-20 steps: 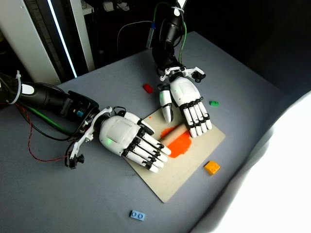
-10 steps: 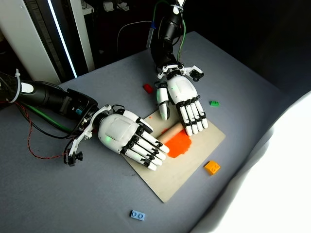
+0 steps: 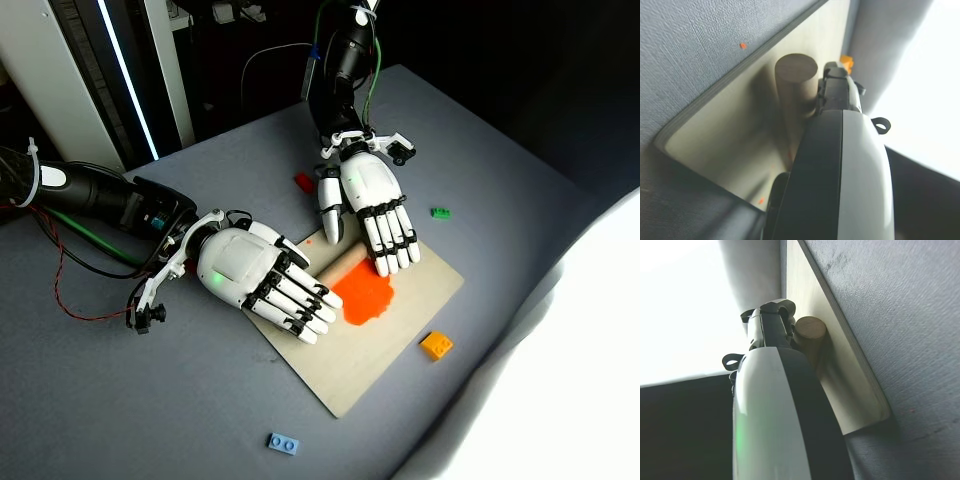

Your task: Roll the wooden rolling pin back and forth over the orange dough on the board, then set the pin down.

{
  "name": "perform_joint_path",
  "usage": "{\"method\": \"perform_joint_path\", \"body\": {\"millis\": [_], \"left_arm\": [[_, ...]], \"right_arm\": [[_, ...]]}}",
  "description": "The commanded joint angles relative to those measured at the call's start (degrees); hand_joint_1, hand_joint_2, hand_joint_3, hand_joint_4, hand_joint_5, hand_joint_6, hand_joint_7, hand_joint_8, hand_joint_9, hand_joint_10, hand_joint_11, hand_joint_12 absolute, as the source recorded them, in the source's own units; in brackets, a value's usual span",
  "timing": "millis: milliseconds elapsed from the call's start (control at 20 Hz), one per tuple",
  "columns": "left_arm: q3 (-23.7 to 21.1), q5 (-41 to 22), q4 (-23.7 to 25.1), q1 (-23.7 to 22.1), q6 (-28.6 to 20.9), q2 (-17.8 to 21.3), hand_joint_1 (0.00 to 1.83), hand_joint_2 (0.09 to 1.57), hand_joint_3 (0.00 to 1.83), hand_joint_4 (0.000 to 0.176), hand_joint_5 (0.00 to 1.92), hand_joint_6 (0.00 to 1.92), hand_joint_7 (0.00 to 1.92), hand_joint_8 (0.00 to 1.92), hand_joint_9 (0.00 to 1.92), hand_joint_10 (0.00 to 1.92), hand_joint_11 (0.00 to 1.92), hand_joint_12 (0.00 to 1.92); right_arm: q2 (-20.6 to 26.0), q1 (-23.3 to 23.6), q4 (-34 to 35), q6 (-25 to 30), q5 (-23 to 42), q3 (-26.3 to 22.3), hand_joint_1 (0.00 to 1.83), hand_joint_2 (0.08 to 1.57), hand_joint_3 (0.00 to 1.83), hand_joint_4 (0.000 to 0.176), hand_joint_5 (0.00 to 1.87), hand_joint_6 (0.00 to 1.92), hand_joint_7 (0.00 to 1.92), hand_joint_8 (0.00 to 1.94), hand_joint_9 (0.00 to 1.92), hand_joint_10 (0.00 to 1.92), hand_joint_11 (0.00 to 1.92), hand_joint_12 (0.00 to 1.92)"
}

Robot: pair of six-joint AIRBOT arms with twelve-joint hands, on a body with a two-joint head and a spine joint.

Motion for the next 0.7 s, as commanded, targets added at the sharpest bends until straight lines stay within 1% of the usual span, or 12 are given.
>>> {"method": "perform_joint_path", "body": {"millis": [0,50,150,200,400,650], "left_arm": [[-0.2,-5.1,3.0,0.0,-0.1,0.5,0.0,1.54,0.0,0.0,0.17,0.0,0.18,0.0,0.11,0.0,0.0,0.07],[-0.5,-5.1,3.1,0.1,-0.1,0.8,0.0,1.54,0.0,0.0,0.17,0.0,0.19,0.0,0.12,0.0,0.0,0.09],[-1.2,-5.3,3.1,0.2,0.2,1.2,0.0,1.55,0.0,0.0,0.18,0.0,0.18,0.0,0.11,0.0,0.0,0.06],[-1.4,-5.3,3.2,0.2,0.2,1.4,0.0,1.54,0.0,0.0,0.19,0.0,0.19,0.0,0.12,0.0,0.0,0.08],[-2.3,-5.4,3.6,0.4,0.2,2.1,0.0,1.54,0.0,0.0,0.17,0.0,0.17,0.0,0.1,0.0,0.0,0.02],[-2.8,-5.5,3.8,0.5,0.3,2.4,0.0,1.54,0.0,0.0,0.2,0.01,0.19,0.01,0.12,0.01,0.0,0.01]], "right_arm": [[-0.3,-0.8,-1.4,-0.3,1.6,-0.4,0.0,1.57,0.09,0.0,0.35,0.01,0.41,0.0,0.33,0.0,0.0,0.7],[-0.3,-0.9,-1.4,-0.5,1.7,-0.6,0.0,1.57,0.09,0.0,0.36,0.01,0.41,0.0,0.33,0.0,0.0,0.7],[-0.3,-1.0,-1.4,-0.9,1.8,-1.1,0.0,1.57,0.1,0.0,0.35,0.0,0.39,0.0,0.32,0.0,0.0,0.7],[-0.3,-1.1,-1.4,-1.0,1.8,-1.2,0.0,1.57,0.11,0.0,0.37,0.01,0.41,0.0,0.33,0.0,0.0,0.74],[-0.4,-1.1,-1.4,-1.6,2.0,-1.7,0.0,1.57,0.11,0.0,0.38,0.01,0.42,0.0,0.34,0.01,0.0,0.76],[-0.5,-1.2,-1.4,-2.1,2.3,-2.2,0.0,1.57,0.11,0.0,0.35,0.0,0.38,0.0,0.3,0.0,0.0,0.7]]}}
